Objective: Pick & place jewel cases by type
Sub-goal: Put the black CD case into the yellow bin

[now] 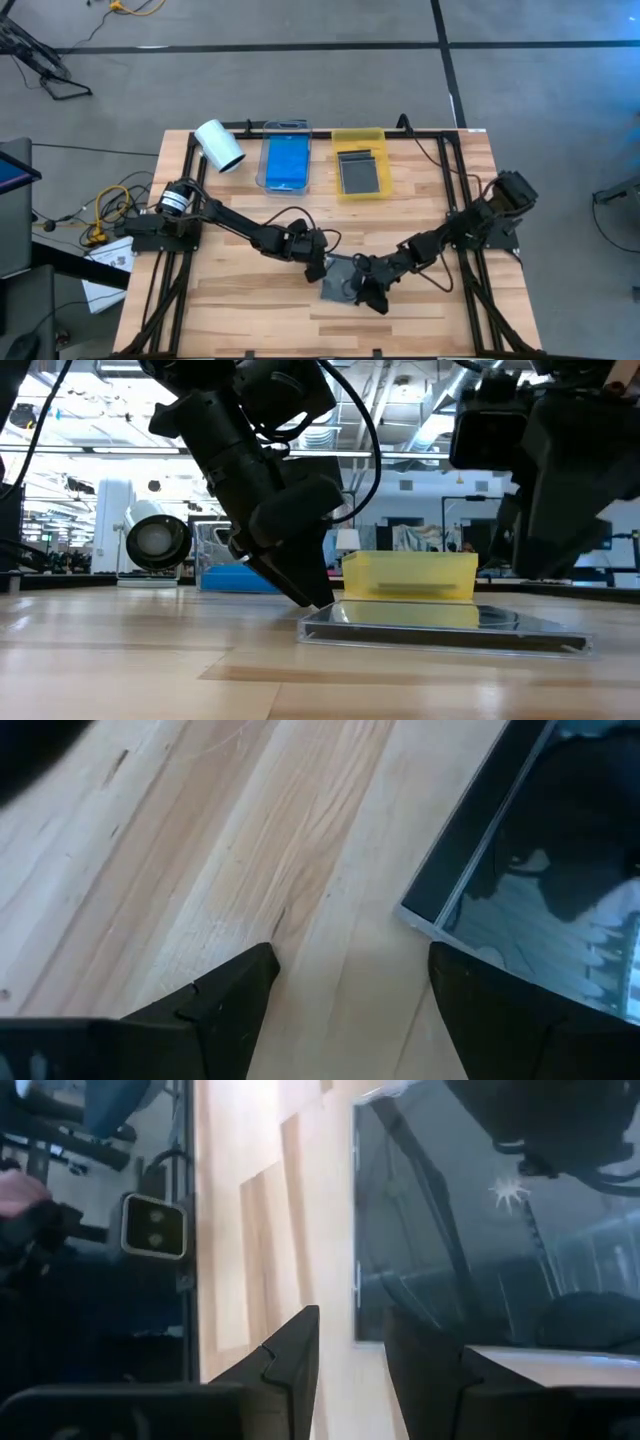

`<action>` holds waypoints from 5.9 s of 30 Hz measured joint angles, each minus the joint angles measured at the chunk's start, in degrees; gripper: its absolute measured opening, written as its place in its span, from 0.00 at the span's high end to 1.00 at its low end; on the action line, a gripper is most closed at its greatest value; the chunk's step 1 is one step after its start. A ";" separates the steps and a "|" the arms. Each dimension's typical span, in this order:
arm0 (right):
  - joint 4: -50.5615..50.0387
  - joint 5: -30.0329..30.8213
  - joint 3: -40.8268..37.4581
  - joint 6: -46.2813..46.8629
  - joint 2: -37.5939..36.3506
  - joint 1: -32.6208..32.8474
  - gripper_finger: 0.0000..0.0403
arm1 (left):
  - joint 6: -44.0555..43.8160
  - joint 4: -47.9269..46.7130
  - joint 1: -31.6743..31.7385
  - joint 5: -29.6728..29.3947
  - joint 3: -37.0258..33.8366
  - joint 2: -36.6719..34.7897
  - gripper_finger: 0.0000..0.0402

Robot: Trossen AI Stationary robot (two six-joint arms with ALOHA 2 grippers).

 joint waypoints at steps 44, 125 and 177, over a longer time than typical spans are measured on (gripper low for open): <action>-15.85 -9.34 0.31 -23.76 0.80 -22.11 0.73 | 6.57 25.67 -16.25 14.32 0.00 1.33 0.34; -7.04 -21.39 -4.95 -5.22 0.34 -32.14 0.65 | -25.70 -4.54 -15.95 0.96 1.66 1.13 0.34; 5.29 -16.76 -8.87 2.21 3.38 -27.27 0.50 | -35.26 -21.48 -18.64 -7.43 18.60 11.62 0.34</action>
